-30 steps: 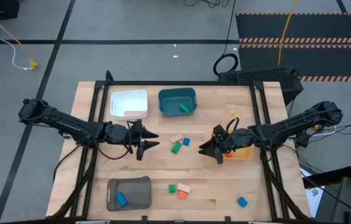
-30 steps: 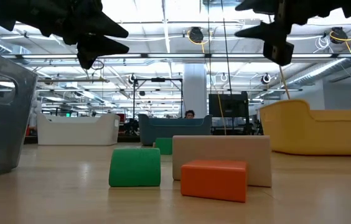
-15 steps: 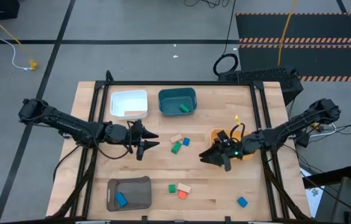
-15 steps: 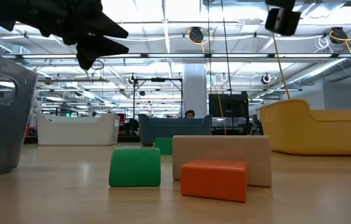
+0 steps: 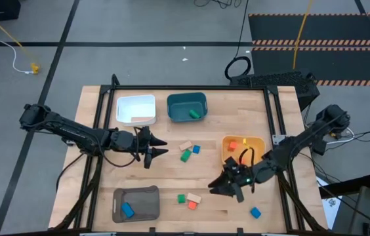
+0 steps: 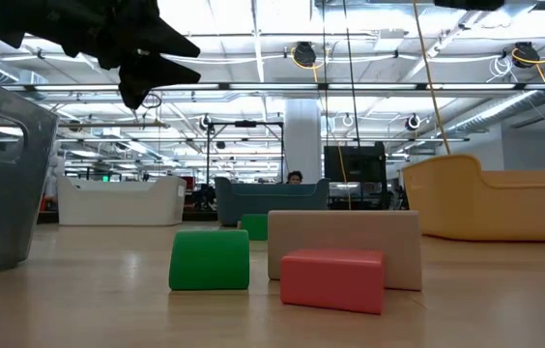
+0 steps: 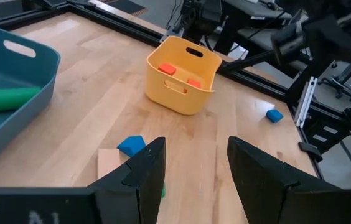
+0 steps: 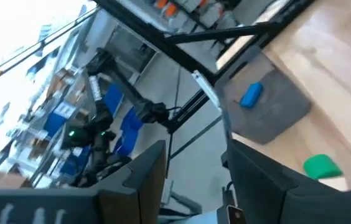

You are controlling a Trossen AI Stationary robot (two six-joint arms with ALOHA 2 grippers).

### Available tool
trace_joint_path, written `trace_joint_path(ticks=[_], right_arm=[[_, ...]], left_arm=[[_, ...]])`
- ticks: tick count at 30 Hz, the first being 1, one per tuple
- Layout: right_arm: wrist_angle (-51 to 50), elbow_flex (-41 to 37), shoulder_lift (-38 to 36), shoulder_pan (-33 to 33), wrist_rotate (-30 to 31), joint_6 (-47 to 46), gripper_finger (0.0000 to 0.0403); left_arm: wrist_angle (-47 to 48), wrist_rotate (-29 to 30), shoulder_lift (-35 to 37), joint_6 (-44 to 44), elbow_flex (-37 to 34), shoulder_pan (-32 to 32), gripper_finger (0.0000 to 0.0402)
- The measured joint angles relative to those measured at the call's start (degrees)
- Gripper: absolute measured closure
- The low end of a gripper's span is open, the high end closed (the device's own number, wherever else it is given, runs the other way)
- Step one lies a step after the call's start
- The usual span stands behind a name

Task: Sort & place blocks by color
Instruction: Put the bottom blue block into the black bin

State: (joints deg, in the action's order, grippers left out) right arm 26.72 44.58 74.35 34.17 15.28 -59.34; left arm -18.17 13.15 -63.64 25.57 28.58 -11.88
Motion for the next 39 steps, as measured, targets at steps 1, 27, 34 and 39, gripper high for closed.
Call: trace_joint_path(ticks=[1, 27, 34, 39], right_arm=[[0.0, 0.0, 0.6, 0.7, 1.4, -0.9, 0.0238], [-35.2, 20.9, 14.9, 11.9, -4.5, -36.7, 0.0238], [-49.4, 20.9, 14.9, 14.2, -12.3, -52.4, 0.0238], [-63.7, 20.9, 14.9, 16.6, -20.1, -61.2, 0.0238]], left_arm=[[0.0, 0.0, 0.0, 0.2, 0.0, 0.0, 0.0227], [0.4, 0.2, 0.0, 3.3, 0.0, 0.0, 0.0227], [0.4, 0.4, 0.0, 3.3, 0.0, 0.0, 0.0227], [0.4, 0.4, 0.0, 3.2, 0.0, 0.0, 0.0227]])
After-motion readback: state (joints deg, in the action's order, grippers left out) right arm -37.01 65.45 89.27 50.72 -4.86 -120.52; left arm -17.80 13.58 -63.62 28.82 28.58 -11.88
